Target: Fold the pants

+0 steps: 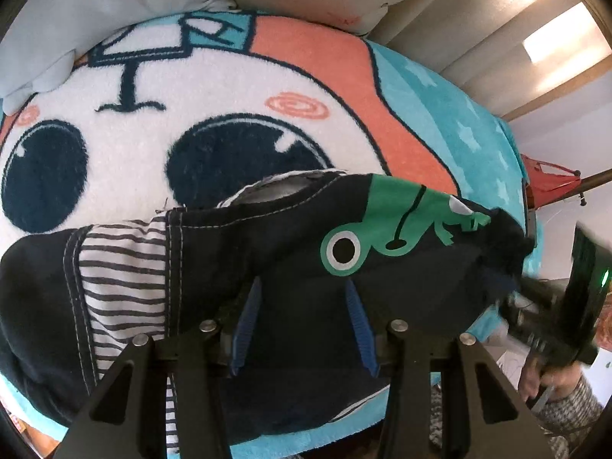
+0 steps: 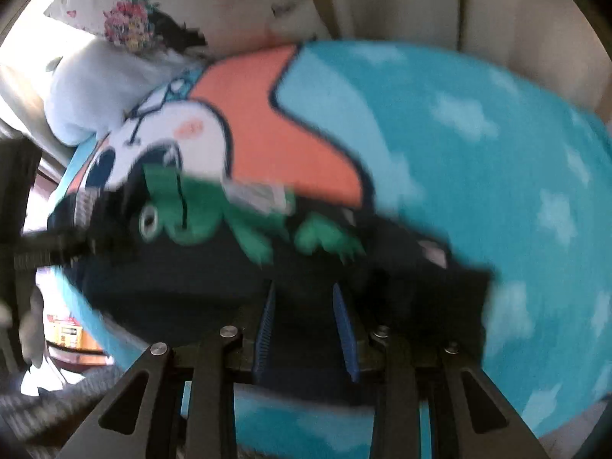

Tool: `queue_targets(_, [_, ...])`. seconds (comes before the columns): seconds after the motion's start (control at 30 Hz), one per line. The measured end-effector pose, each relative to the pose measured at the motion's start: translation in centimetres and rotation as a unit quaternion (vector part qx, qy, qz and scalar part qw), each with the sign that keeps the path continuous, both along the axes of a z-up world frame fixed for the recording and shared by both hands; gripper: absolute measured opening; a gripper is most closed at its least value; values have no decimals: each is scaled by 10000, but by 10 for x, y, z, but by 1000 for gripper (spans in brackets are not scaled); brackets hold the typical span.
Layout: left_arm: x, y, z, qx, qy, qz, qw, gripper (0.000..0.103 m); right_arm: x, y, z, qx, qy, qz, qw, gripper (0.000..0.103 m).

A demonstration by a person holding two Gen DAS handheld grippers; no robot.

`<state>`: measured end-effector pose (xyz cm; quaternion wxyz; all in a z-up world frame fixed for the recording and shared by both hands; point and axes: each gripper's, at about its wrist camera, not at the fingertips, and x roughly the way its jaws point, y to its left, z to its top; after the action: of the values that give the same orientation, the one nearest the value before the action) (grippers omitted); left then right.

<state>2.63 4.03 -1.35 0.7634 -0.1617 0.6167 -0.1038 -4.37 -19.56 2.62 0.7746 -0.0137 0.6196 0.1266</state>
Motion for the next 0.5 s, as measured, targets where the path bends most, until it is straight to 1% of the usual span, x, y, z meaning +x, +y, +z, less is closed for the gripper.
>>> queue_targets(0.07, [1, 4, -2, -106, 14, 86, 9999, 45, -16, -10, -2, 20, 151, -93, 9998, 34])
queue_targets(0.17, [2, 7, 1, -178, 33, 143, 9997, 45, -28, -23, 8, 137, 172, -327, 9992, 34])
queue_targets(0.27, [-3, 13, 12, -213, -48, 146, 9997, 45, -33, -43, 30, 487, -66, -772, 9958, 34])
queue_targets(0.3, [-5, 14, 15, -241, -78, 152, 9996, 45, -32, -51, 36, 551, -144, -908, 9942, 36])
queue_targets(0.33, [-7, 15, 19, -286, -121, 170, 9994, 45, -31, -58, 39, 571, -223, -1052, 9926, 41])
queue_targets(0.37, [-9, 16, 22, -305, -150, 188, 9992, 45, -27, -66, 41, 566, -313, -1209, 9906, 56])
queue_targets(0.4, [-10, 16, 25, -305, -177, 209, 9992, 45, -24, -73, 40, 556, -365, -1336, 9888, 64])
queue_targets(0.43, [-12, 17, 28, -292, -228, 233, 9990, 45, -19, -80, 38, 582, -376, -1473, 9867, 64])
queue_targets(0.5, [-15, 19, 32, -267, -279, 293, 9988, 45, -8, -89, 32, 824, -323, -1576, 9835, 65])
